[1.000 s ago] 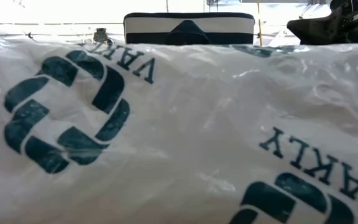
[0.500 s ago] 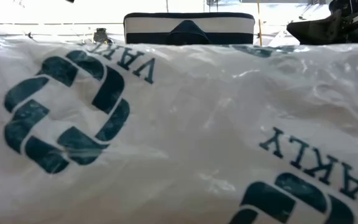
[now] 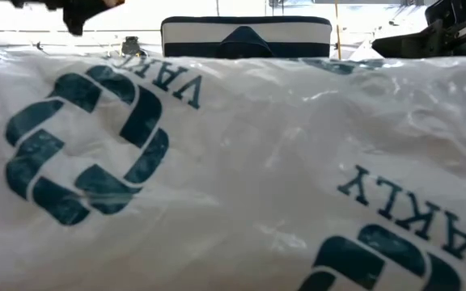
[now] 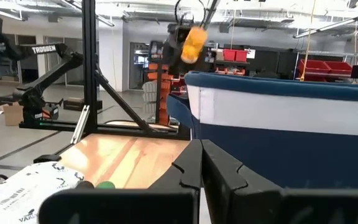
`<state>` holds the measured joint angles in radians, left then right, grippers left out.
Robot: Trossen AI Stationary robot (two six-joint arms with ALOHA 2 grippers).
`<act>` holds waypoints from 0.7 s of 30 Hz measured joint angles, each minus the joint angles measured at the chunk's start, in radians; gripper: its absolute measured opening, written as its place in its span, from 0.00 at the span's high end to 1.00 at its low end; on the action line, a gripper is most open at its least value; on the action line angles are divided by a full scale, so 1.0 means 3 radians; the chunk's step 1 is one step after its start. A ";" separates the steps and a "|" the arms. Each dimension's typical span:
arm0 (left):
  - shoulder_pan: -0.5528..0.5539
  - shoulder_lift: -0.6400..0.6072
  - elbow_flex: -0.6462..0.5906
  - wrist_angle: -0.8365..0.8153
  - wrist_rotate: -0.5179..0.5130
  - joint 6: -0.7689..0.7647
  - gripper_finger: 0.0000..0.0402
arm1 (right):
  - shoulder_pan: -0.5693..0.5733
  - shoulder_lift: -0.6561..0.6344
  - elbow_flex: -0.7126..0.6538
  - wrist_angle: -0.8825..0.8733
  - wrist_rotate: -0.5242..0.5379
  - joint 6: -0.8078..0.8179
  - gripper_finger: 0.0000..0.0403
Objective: Pick & place medical supplies in basket/bin
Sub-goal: Put the orange pill bottle into the blue bin
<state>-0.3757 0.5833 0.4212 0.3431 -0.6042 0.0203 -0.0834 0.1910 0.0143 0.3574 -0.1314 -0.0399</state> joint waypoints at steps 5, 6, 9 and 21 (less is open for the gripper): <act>0.0348 0.0405 0.0974 -0.0762 -0.0013 0.0095 0.49 | 0.0000 0.0000 0.0000 0.0005 0.0000 -0.0004 1.00; 0.0458 0.0556 0.1232 -0.0998 -0.0012 0.0104 0.49 | 0.0000 0.0001 0.0000 0.0014 0.0000 -0.0005 1.00; 0.0826 0.1077 0.2014 -0.1733 0.0170 0.0136 0.49 | 0.0000 0.0000 0.0000 0.0044 0.0000 -0.0006 1.00; 0.2014 0.3315 0.4407 -0.2763 0.1237 0.0852 0.49 | 0.0000 0.0000 0.0000 0.0060 0.0000 -0.0095 1.00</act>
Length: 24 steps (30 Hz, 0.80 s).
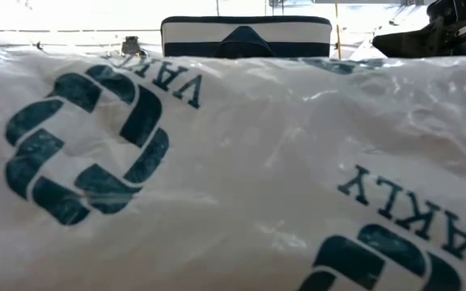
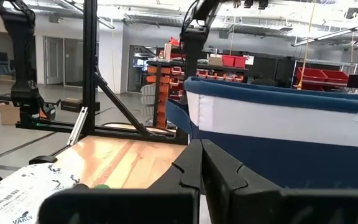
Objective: Pick & place medical supplies in basket/bin
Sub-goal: Put the orange pill bottle into the blue bin
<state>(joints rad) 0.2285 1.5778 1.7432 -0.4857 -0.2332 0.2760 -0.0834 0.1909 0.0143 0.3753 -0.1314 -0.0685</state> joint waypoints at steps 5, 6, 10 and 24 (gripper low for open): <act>0.0176 0.0620 0.0158 0.0032 0.0320 0.0074 0.49 | 0.0000 0.0000 -0.0001 -0.0005 0.0000 0.0001 1.00; 0.0198 0.0710 0.0130 0.0055 0.0375 0.0073 0.49 | -0.0001 0.0000 0.0000 -0.0009 0.0000 0.0001 1.00; 0.0253 0.1034 0.0003 0.0046 0.0566 0.0026 0.49 | 0.0000 0.0001 0.0000 -0.0041 0.0000 0.0010 1.00; 0.0239 0.1371 -0.0675 0.0272 0.0792 -0.0140 0.49 | 0.0000 0.0000 0.0000 -0.0047 0.0000 0.0013 1.00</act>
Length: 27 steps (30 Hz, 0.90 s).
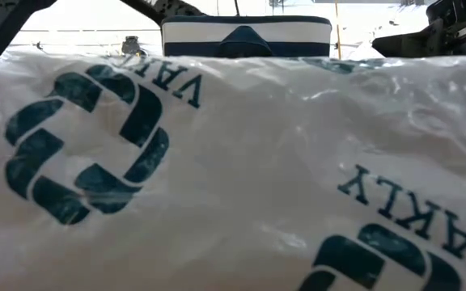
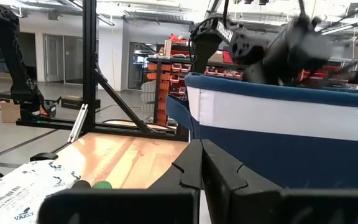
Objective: Pick & place medical supplies in basket/bin
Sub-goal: Put the orange pill bottle into the blue bin, then put the red pill bottle into the blue bin
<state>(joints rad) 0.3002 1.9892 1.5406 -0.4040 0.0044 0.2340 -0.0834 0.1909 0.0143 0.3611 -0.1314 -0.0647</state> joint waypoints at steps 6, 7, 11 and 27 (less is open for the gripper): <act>0.0010 -0.0003 -0.0211 0.0122 0.0161 -0.0019 0.49 | 0.0000 0.0000 -0.0001 -0.0001 0.0000 0.0000 1.00; 0.0008 -0.0003 -0.0239 0.0136 0.0160 -0.0009 0.49 | -0.0001 0.0000 0.0000 0.0000 0.0000 0.0000 1.00; 0.0002 0.0005 -0.0219 0.0125 0.0056 -0.0075 0.41 | 0.0000 0.0000 0.0000 0.0000 0.0000 -0.0003 1.00; -0.0385 -0.1208 0.0619 -0.1088 -0.0034 0.0501 0.23 | -0.0001 0.0010 0.0000 -0.0018 -0.0002 -0.0010 1.00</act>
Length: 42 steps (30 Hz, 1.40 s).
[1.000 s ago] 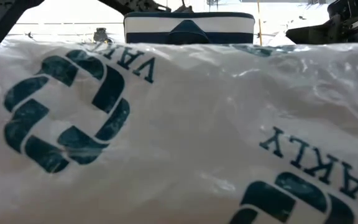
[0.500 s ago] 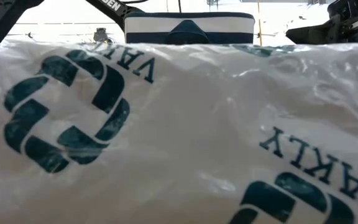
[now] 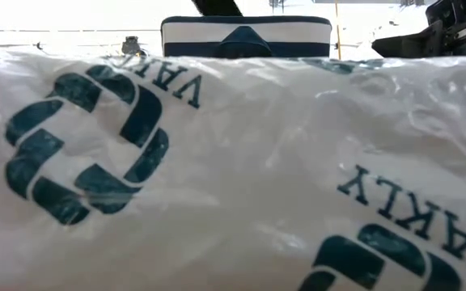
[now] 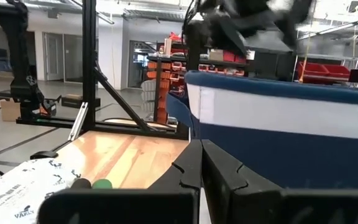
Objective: Pick & place medical supplies in basket/bin
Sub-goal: Put the red pill bottle into the blue bin
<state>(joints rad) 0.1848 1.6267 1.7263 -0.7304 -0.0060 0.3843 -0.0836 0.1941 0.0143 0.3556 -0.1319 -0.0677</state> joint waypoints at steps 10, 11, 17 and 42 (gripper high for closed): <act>-0.0641 -0.1835 -0.1816 0.0618 -0.0145 -0.0708 0.96 | 0.0001 0.0019 -0.0001 0.0106 0.0003 -0.0119 1.00; -0.0705 -0.1996 -0.2135 0.0905 -0.0197 -0.0754 0.96 | 0.0001 0.0019 0.0000 0.0112 0.0002 -0.0151 1.00; -0.0942 -0.2580 -0.3804 0.2798 -0.0544 -0.0851 0.99 | 0.0001 0.0036 0.0000 0.0050 0.0002 -0.0164 1.00; -0.1067 -0.2627 -0.5707 0.5229 -0.1476 -0.1326 0.97 | 0.1364 0.1412 0.0782 0.0132 0.1265 -0.0283 1.00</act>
<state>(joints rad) -0.1352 0.8387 0.0143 0.8383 -0.4488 -0.0136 0.3257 0.6177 0.2488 0.3953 0.2477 -0.1526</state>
